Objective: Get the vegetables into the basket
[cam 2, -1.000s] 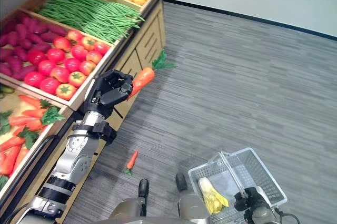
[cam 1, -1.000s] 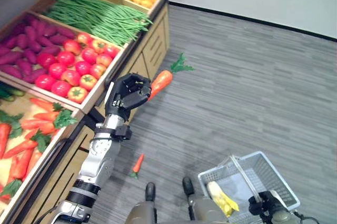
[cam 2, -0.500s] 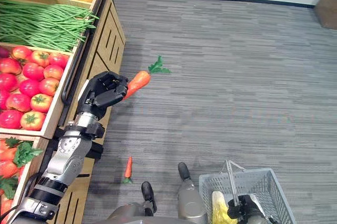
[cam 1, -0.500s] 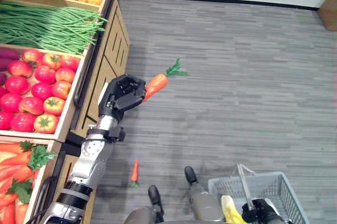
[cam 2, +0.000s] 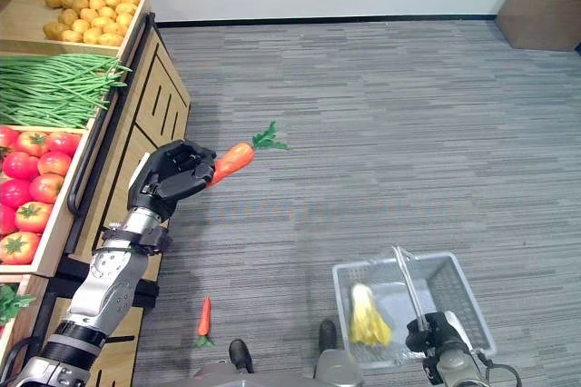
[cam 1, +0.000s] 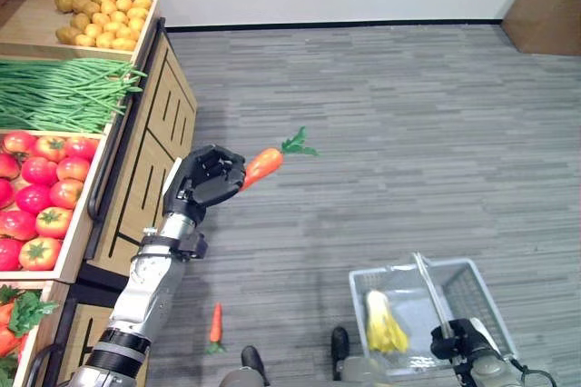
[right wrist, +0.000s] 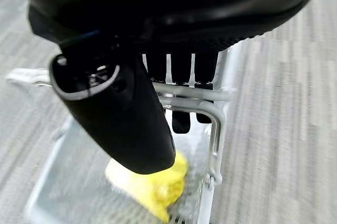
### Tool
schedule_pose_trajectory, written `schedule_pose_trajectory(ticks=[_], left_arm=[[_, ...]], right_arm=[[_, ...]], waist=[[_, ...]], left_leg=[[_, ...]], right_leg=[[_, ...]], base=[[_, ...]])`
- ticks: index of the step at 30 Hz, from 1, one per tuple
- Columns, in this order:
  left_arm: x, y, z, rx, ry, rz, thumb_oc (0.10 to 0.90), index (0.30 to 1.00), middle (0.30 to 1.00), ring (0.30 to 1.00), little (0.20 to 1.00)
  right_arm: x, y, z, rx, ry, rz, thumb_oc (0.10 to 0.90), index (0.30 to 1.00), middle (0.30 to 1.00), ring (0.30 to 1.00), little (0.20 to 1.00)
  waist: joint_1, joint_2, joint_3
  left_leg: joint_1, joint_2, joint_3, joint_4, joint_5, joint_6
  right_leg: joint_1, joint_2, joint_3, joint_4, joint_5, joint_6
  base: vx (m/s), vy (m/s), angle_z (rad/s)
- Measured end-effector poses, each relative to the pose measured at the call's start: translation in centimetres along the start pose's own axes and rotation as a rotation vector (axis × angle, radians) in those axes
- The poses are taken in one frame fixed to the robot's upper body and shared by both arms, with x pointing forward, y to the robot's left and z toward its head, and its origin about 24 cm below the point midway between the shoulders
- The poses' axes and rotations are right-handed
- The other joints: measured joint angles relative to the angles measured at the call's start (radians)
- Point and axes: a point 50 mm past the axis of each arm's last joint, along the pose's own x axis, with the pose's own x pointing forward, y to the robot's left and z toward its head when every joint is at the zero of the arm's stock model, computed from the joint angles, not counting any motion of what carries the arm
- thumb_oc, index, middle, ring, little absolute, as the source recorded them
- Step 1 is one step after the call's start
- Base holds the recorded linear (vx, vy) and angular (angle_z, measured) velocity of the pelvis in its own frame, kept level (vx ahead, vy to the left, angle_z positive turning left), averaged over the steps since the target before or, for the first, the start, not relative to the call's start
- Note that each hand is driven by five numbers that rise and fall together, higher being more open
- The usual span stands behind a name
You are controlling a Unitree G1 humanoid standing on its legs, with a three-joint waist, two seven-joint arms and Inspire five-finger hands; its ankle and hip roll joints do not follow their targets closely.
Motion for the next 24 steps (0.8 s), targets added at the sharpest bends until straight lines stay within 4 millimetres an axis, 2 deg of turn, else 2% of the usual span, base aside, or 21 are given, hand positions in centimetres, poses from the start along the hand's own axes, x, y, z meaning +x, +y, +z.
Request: schedule_pose_trajectory(ticks=[3, 4, 8, 9, 10, 14, 16, 21, 24], left_arm=[[0.0, -0.4, -0.2, -0.009, 0.007, -0.017, 0.4, 0.3, 0.3, 0.3, 0.3], [0.1, -0.7, -0.4, -0.014, 0.012, -0.034, 0.4, 0.3, 0.3, 0.3, 0.3], [-0.1, -2.0, -1.2, -0.022, 0.047, -0.098, 0.4, 0.3, 0.3, 0.3, 0.3], [-0.1, -2.0, -1.2, -0.022, 0.048, -0.099, 0.4, 0.3, 0.3, 0.3, 0.3], [-0.1, -2.3, -1.4, -0.022, 0.057, -0.111, 0.4, 0.3, 0.3, 0.3, 0.3], [0.2, -3.6, -1.8, -0.021, 0.085, -0.172, 0.4, 0.3, 0.3, 0.3, 0.3], [0.1, -4.0, -2.0, -0.026, 0.095, -0.198, 0.4, 0.3, 0.3, 0.3, 0.3], [-0.2, -4.9, -2.7, -0.018, 0.142, -0.262, 0.4, 0.3, 0.3, 0.3, 0.3], [-0.4, -5.6, -3.1, -0.004, 0.163, -0.308, 0.4, 0.3, 0.3, 0.3, 0.3]], right_arm=[[0.1, -0.8, 2.2, -0.04, -0.107, -0.011, 0.4, 0.3, 0.3, 0.3, 0.3], [0.2, -1.7, 3.3, -0.098, -0.16, -0.023, 0.4, 0.3, 0.3, 0.3, 0.3], [0.1, -4.1, 5.2, -0.162, -0.245, -0.082, 0.4, 0.3, 0.3, 0.3, 0.3], [0.1, -4.2, 5.3, -0.162, -0.249, -0.084, 0.4, 0.3, 0.3, 0.3, 0.3], [0.1, -4.7, 6.5, -0.161, -0.287, -0.107, 0.4, 0.3, 0.3, 0.3, 0.3], [-0.3, -4.9, 8.8, -0.179, -0.37, -0.125, 0.4, 0.3, 0.3, 0.3, 0.3], [-0.4, -4.8, 9.1, -0.181, -0.387, -0.124, 0.4, 0.3, 0.3, 0.3, 0.3], [-1.5, -4.4, 11.9, -0.154, -0.519, -0.118, 0.4, 0.3, 0.3, 0.3, 0.3], [-1.9, -4.6, 13.3, -0.137, -0.575, -0.126, 0.4, 0.3, 0.3, 0.3, 0.3]], waist=[[-0.005, 0.001, -0.004], [-0.009, 0.005, -0.008], [-0.011, 0.012, -0.025], [-0.011, 0.013, -0.025], [-0.014, 0.012, -0.025], [-0.015, 0.016, -0.027], [-0.015, 0.019, -0.029], [-0.019, 0.042, -0.044], [-0.016, 0.046, -0.046]], left_leg=[[-0.002, 0.007, 0.003, -0.004, 0.007, -0.008], [-0.007, 0.008, -0.002, -0.004, 0.009, -0.01], [-0.014, 0.005, -0.017, -0.006, 0.013, -0.011], [-0.014, 0.005, -0.017, -0.006, 0.013, -0.011], [-0.014, 0.004, -0.017, -0.006, 0.013, -0.011], [-0.014, 0.0, -0.015, -0.006, 0.014, -0.009], [-0.014, -0.001, -0.015, -0.006, 0.014, -0.009], [-0.013, -0.001, -0.015, -0.006, 0.014, -0.009], [-0.013, -0.002, -0.015, -0.006, 0.014, -0.009]], right_leg=[[-0.004, 0.006, 0.003, 0.0, 0.004, -0.005], [-0.006, 0.006, -0.001, 0.0, 0.004, -0.005], [-0.007, 0.004, -0.013, 0.0, 0.006, -0.007], [-0.007, 0.004, -0.013, 0.0, 0.006, -0.007], [-0.007, 0.003, -0.012, 0.0, 0.01, -0.007], [-0.009, -0.001, -0.009, 0.0, 0.014, -0.006], [-0.009, -0.002, -0.008, 0.0, 0.014, -0.006], [-0.009, -0.002, -0.007, 0.0, 0.015, -0.007], [-0.009, -0.001, -0.006, 0.0, 0.016, -0.006]], base=[[0.01, -0.105, -0.03], [0.01, -0.068, 0.1], [0.02, -0.046, 0.11], [0.0, 0.0, 0.0], [0.0, 0.0, 0.0], [0.0, 0.0, 0.0], [0.04, 0.011, -0.01], [0.0, 0.0, 0.0], [0.0, 0.0, 0.0]])
